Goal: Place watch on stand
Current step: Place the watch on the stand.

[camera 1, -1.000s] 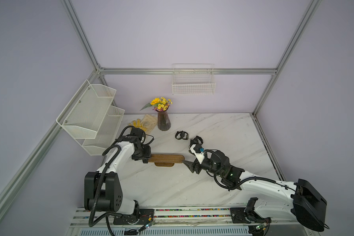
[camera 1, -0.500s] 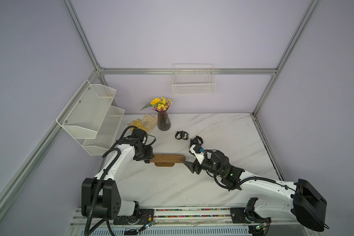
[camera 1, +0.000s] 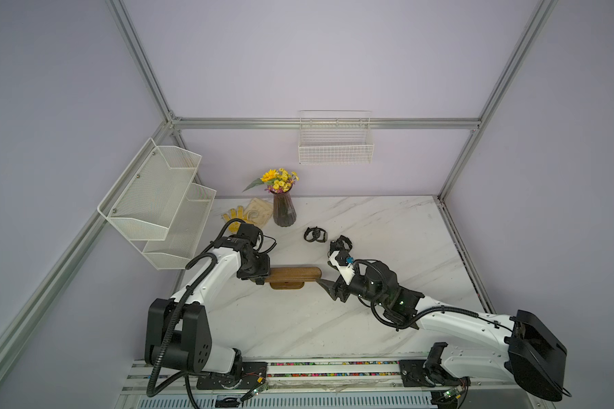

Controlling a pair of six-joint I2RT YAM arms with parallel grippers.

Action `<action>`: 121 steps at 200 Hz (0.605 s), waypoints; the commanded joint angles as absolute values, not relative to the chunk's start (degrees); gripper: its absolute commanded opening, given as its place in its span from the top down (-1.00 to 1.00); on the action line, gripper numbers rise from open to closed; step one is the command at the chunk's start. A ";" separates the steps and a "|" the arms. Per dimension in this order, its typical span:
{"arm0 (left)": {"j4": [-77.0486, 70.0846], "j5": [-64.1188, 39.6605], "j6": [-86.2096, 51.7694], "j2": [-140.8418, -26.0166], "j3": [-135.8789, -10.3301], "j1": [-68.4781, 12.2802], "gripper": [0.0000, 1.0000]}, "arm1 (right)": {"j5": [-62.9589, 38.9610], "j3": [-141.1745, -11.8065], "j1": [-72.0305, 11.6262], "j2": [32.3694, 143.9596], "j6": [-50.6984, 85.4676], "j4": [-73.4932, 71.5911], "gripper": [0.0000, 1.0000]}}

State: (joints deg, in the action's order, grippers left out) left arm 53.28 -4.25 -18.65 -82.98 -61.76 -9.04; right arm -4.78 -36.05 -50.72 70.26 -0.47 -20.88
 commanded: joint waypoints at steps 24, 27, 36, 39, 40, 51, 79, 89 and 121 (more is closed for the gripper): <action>52.47 -4.31 -21.37 -83.58 -60.53 -10.79 -0.07 | -4.48 -36.67 -50.49 68.78 -0.64 -20.13 -0.43; 52.43 -4.31 -21.62 -83.54 -60.51 -10.82 -0.08 | -4.48 -36.66 -50.48 68.76 -0.64 -20.13 -0.43; 52.05 -4.93 -22.11 -83.41 -60.47 -10.94 -0.09 | -4.49 -36.70 -50.46 68.79 -0.65 -20.13 -0.43; 51.91 -5.19 -22.22 -83.36 -60.46 -11.04 -0.09 | -4.48 -36.67 -50.45 68.79 -0.62 -20.13 -0.43; 51.88 -5.27 -22.27 -83.34 -60.42 -11.05 -0.09 | -4.53 -36.70 -50.45 68.76 -0.66 -20.13 -0.43; 51.55 -5.86 -22.88 -83.31 -60.46 -11.30 -0.10 | -4.46 -36.67 -50.45 68.78 -0.74 -20.13 -0.43; 51.13 -7.50 -23.25 -83.13 -60.64 -12.39 -0.11 | -4.45 -36.67 -50.49 68.63 -0.78 -20.13 -0.43; 51.15 -7.75 -22.91 -82.97 -60.65 -12.86 -0.11 | -4.31 -36.63 -50.48 68.61 -0.76 -20.13 -0.43; 51.28 -9.65 -21.82 -81.90 -60.21 -13.97 -0.12 | -4.18 -36.66 -50.46 68.71 -0.75 -20.10 -0.43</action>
State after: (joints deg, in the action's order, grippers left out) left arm 50.63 -5.21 -21.76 -83.09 -61.76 -12.69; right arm -4.73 -36.05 -50.72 69.67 -0.49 -20.75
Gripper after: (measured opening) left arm 0.559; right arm 0.715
